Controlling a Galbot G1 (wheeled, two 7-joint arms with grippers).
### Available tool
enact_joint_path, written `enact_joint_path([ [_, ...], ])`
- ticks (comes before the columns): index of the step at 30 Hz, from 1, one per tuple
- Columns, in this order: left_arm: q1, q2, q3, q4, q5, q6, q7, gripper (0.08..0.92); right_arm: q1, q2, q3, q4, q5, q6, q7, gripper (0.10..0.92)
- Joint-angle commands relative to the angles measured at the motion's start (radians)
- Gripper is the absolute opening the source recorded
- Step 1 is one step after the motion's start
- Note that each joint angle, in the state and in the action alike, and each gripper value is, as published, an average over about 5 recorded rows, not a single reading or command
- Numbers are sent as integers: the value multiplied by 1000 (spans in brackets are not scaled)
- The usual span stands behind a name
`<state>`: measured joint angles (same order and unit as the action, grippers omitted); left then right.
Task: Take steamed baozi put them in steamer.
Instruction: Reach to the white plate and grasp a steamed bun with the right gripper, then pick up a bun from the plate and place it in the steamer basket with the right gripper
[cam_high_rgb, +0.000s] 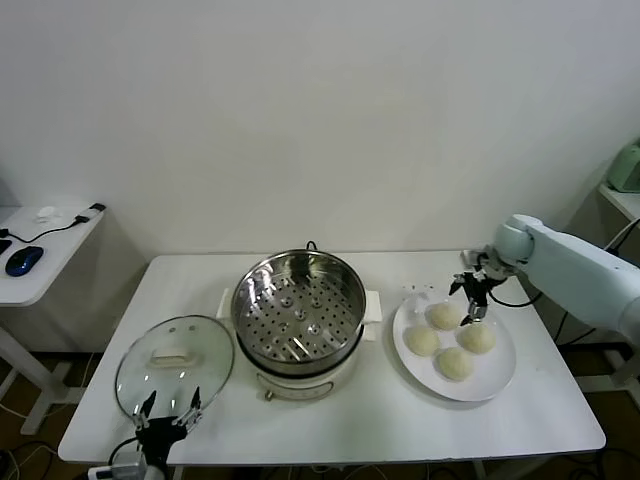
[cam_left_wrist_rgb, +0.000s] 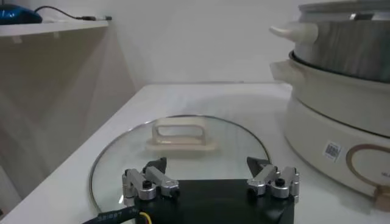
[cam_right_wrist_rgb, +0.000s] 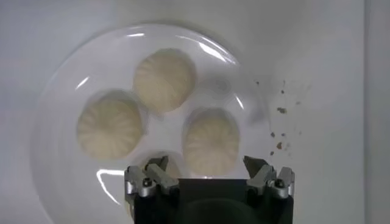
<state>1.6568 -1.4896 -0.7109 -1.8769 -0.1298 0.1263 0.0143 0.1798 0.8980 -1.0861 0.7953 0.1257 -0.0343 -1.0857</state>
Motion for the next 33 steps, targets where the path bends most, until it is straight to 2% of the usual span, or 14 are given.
enact_joint_path([
  [1, 2, 2, 1, 19, 3, -10, 0, 823, -50, 78, 28, -111, -40, -17, 9, 823],
  [13, 4, 0, 2, 7, 5, -11, 3, 823, -56, 113, 56, -166, -29, -27, 22, 806],
  [16, 6, -2, 1, 1, 7, -11, 2, 823, -50, 110, 54, -157, -20, -32, 14, 757],
  [21, 9, -5, 3, -6, 9, -16, 1, 823, -42, 98, 51, -128, -9, -40, 2, 622],
  [26, 13, -7, 5, -11, 14, -20, 0, 823, 29, 49, 2, -26, 34, -43, -2, 496],
  [33, 15, -8, 12, -17, 16, -25, -2, 823, 365, -25, -249, 195, 194, -9, -25, 475],
])
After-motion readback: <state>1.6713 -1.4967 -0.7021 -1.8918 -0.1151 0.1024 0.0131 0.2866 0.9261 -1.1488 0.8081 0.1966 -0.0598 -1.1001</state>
